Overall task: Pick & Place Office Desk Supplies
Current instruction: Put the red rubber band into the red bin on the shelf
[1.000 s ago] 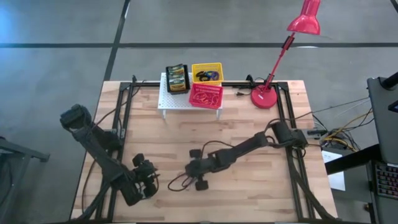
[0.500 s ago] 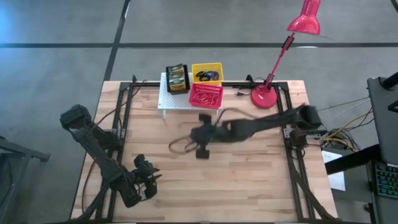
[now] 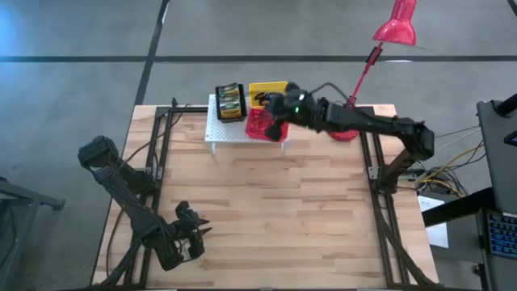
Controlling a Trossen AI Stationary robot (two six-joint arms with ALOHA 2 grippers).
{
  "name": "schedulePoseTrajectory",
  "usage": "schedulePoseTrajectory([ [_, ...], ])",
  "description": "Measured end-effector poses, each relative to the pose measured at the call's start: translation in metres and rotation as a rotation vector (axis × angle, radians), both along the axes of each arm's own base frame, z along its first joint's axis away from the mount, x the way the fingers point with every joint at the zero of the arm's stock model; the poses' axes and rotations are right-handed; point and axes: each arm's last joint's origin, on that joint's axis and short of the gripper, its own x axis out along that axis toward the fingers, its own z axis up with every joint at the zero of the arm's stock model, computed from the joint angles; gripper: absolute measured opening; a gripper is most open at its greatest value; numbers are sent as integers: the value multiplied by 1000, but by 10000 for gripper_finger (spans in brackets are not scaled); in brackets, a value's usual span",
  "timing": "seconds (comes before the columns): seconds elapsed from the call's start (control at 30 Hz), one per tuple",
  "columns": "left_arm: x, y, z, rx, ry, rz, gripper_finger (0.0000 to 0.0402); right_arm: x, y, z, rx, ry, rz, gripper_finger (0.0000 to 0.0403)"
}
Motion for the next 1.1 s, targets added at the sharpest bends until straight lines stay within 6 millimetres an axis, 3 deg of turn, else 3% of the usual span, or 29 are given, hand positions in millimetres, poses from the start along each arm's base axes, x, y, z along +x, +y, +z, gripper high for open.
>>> schedulePoseTrajectory([
  [0.23,0,0,0,5,2,-5,119,-11,-39,-9,103,-3,-55,8],
  [0.53,0,0,0,5,2,-5,120,-8,-31,-17,191,18,-14,8],
  [0.63,-1,1,-2,-8,6,-2,120,-11,-17,-7,190,3,17,8],
  [0.77,-2,1,-11,-88,-4,6,120,-10,20,-1,200,18,113,8],
  [0.93,-2,2,-21,-159,-33,1,120,-5,65,-22,203,234,239,8],
  [1.1,-1,1,-21,-175,-48,-5,120,5,87,-53,66,377,34,9],
])
